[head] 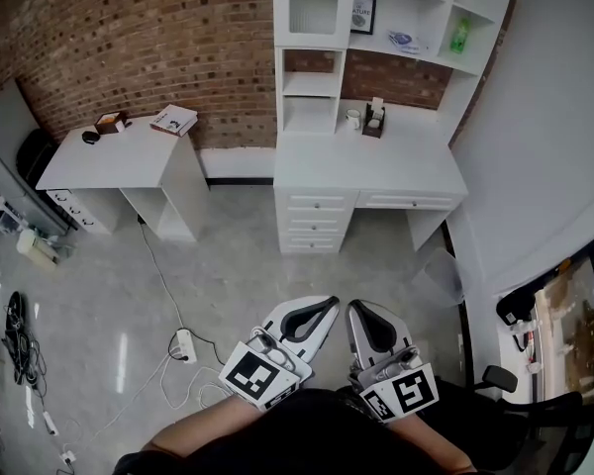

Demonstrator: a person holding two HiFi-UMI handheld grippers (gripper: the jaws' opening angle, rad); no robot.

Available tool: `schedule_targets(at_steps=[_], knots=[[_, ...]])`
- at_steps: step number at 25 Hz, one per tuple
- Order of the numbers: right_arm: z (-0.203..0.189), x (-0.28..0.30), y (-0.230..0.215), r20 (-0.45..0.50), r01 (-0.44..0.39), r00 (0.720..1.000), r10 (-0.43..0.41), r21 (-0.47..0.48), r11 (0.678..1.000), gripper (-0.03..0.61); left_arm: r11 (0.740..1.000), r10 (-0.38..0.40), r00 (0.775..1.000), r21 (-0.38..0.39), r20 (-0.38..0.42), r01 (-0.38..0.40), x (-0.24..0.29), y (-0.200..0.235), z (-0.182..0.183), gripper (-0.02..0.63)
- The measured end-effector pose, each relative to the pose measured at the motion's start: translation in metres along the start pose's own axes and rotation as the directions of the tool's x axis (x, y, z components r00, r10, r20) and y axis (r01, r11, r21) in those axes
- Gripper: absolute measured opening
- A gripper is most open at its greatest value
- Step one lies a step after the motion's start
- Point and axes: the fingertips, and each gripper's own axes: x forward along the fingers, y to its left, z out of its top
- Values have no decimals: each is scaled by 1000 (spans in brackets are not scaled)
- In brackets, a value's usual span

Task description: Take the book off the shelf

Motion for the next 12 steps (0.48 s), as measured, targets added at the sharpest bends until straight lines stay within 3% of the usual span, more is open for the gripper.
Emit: schedule_targets(at_steps=[7,9,12], knots=[[-10,26,-6,-12,2,1000,-2,25,1000,20,1000,-11,999,-20,-33,10,7,21,-8,5],[-16,31,-8,-15,-16,1000,16,27,1000,20,1000,1,1000,1,-31,-1,8,27,-14,5],[-23,40,-14,-13,-40,999,41,49,998,20,999,32,997,-29,-63,-34,11,35,-19,5]])
